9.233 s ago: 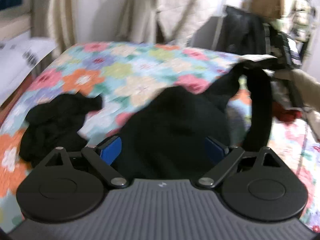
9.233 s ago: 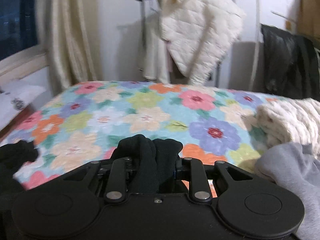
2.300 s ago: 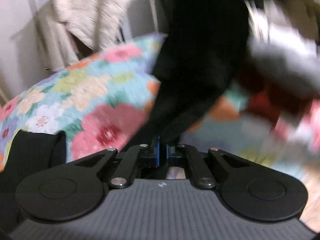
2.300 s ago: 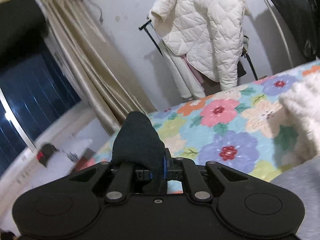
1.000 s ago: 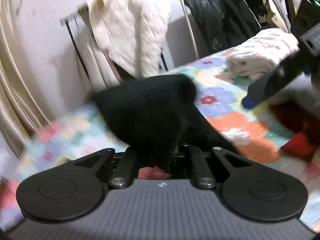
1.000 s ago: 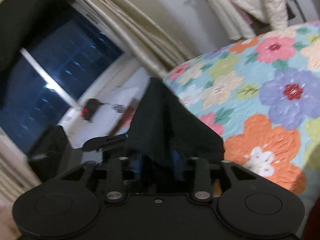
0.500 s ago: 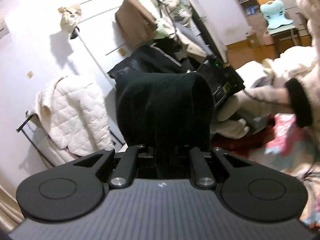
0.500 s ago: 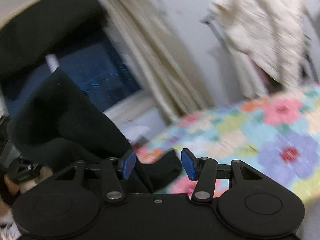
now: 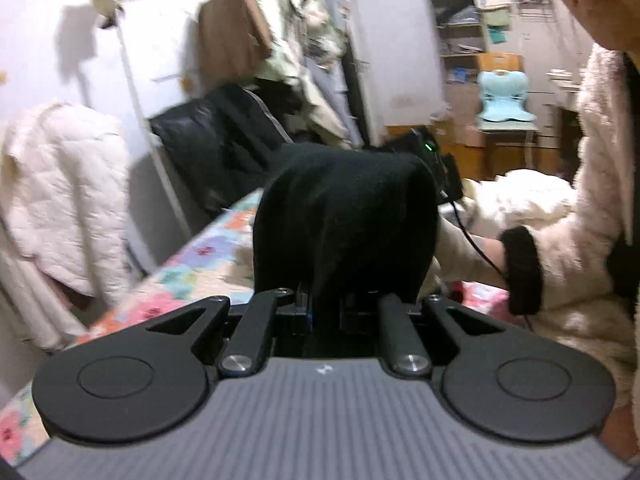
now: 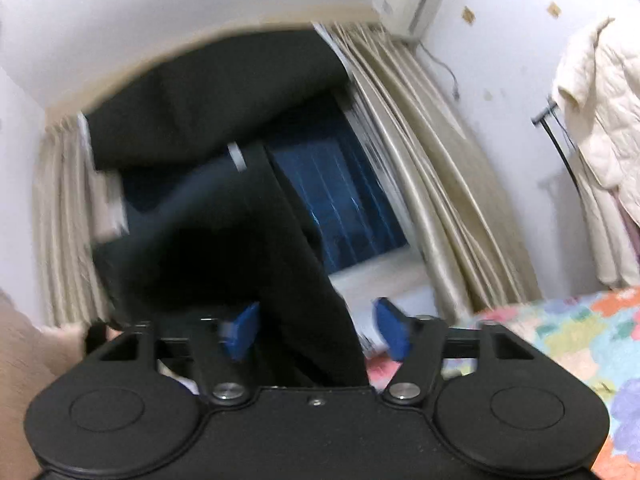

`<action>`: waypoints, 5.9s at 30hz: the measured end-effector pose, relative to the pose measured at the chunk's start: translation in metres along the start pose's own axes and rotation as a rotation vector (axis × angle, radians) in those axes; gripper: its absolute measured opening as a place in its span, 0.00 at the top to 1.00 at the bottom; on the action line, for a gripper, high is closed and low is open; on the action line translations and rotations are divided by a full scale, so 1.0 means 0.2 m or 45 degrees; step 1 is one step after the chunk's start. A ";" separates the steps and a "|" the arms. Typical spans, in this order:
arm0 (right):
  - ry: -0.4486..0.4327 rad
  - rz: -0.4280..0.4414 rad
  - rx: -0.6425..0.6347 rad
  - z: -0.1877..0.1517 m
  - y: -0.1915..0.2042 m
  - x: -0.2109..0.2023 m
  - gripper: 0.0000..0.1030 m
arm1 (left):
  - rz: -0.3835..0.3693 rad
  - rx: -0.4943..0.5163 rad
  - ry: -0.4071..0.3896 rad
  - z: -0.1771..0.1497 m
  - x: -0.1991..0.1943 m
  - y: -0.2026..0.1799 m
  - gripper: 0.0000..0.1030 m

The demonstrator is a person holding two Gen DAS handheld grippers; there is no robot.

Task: Fold clothes

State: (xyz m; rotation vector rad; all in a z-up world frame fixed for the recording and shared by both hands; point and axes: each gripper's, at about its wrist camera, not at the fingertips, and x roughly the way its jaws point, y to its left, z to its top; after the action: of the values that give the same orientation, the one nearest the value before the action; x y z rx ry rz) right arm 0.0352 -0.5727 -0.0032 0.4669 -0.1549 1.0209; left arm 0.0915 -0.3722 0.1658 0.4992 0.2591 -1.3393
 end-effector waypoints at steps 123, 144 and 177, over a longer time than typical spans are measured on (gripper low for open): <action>0.970 -0.804 0.063 -0.39 -0.57 0.39 0.39 | 1.089 -0.749 0.597 -1.34 0.02 0.17 0.48; 0.481 -1.570 -0.321 -0.07 -0.52 0.36 0.93 | 1.166 -0.728 0.623 -1.20 -0.21 0.07 0.45; 0.689 -0.437 -0.560 -0.48 0.77 1.47 0.17 | 1.319 -1.392 0.238 -1.44 -1.49 0.41 0.19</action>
State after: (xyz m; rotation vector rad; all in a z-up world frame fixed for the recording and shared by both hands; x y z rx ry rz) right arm 0.0491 -0.2321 0.0576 -0.1877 0.1802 0.7147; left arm 0.1334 0.0363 0.0676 -0.1992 0.7070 -0.0307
